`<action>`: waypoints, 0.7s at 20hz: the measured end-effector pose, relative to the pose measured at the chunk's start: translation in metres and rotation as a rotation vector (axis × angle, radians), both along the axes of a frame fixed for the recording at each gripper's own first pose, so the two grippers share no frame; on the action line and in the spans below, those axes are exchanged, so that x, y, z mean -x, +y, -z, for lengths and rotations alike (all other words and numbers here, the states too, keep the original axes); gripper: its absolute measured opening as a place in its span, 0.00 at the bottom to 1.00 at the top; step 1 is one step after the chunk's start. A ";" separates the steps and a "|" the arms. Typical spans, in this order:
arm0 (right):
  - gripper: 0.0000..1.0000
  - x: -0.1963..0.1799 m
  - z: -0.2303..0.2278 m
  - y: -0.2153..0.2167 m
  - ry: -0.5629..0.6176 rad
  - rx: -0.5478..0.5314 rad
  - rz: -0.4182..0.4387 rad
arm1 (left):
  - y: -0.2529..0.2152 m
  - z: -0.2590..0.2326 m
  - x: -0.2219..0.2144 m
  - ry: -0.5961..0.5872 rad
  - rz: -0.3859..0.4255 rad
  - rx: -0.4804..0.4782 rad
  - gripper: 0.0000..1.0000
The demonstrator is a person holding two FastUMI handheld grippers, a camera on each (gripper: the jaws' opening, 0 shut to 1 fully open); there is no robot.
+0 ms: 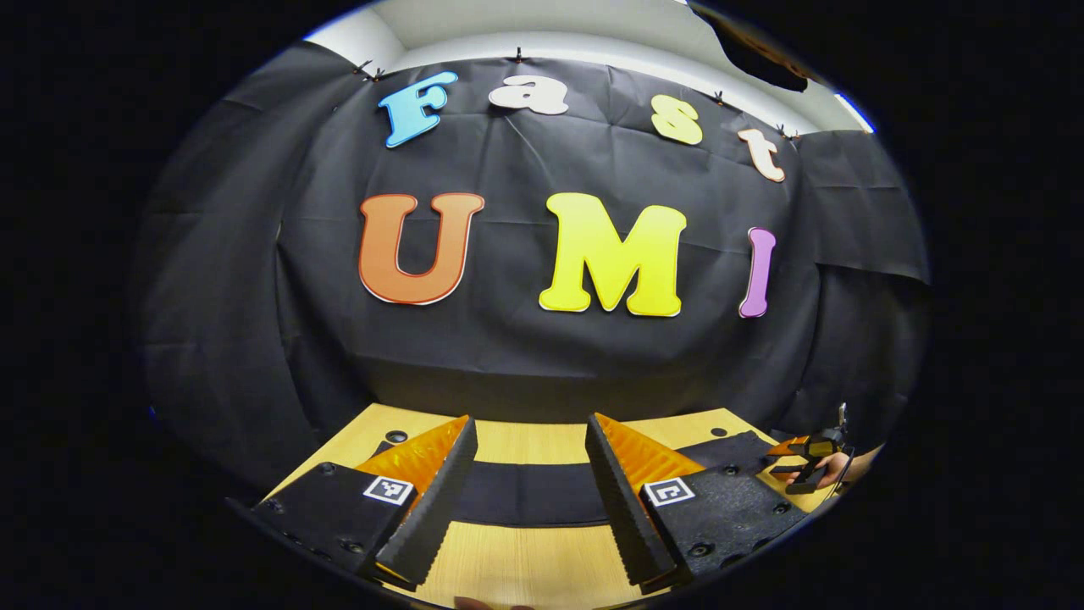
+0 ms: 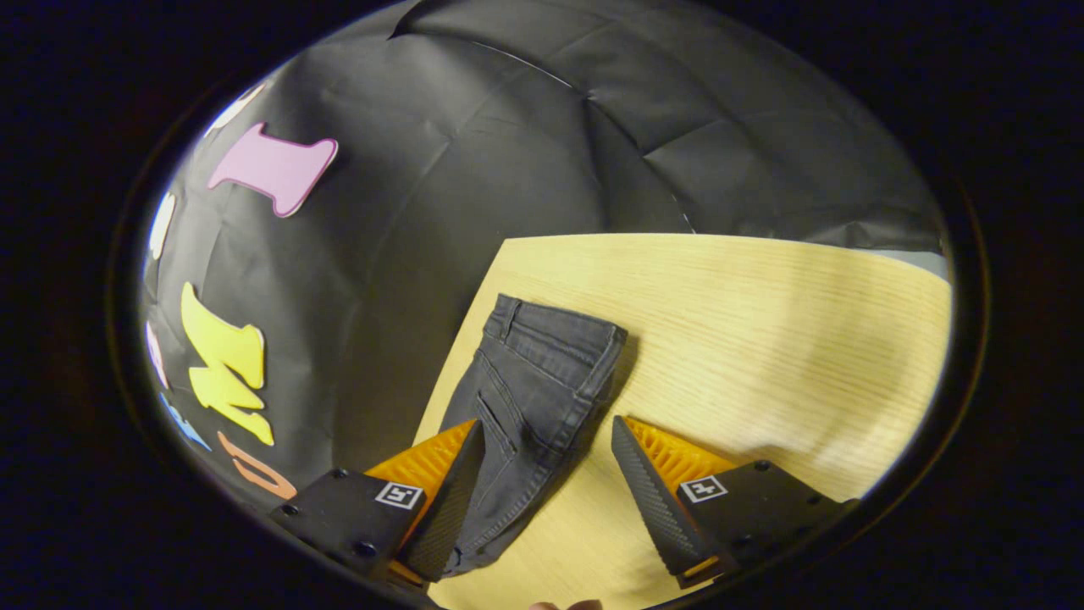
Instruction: Grasp the waist and the cuffs of the jeans and fold them to make the two legs overlap; first hold the waist and fold one-third of the jeans toward the cuffs, then hold the cuffs and fold the remaining one-third in the same direction to finish folding.
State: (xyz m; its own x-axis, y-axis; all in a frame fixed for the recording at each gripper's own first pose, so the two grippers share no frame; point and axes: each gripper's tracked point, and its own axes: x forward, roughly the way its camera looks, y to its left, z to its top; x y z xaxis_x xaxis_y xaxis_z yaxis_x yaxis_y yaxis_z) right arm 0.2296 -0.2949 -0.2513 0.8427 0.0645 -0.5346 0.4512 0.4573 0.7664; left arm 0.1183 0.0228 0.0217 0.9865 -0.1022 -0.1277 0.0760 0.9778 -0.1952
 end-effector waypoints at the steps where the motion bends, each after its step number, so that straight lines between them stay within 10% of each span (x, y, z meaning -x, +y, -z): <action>1: 0.87 -0.004 0.003 0.001 0.002 -0.007 -0.003 | -0.002 0.003 0.002 0.012 0.002 0.003 0.83; 4: 0.84 -0.015 0.004 0.001 -0.023 -0.026 0.009 | -0.007 0.009 0.010 0.037 0.008 0.020 0.84; 8: 0.48 -0.029 0.016 -0.006 -0.061 -0.076 0.078 | -0.013 0.013 0.016 0.060 0.001 0.053 0.84; 14: 0.22 -0.027 0.025 -0.008 -0.039 -0.021 0.052 | -0.012 0.012 0.021 0.077 -0.005 0.047 0.84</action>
State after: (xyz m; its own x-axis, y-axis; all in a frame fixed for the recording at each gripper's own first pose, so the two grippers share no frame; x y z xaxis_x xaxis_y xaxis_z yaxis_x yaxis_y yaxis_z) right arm 0.2565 -0.3027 -0.2761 0.8651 0.0310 -0.5006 0.4438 0.4178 0.7928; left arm 0.0970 0.0110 0.0097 0.9746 -0.1048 -0.1982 0.0539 0.9677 -0.2463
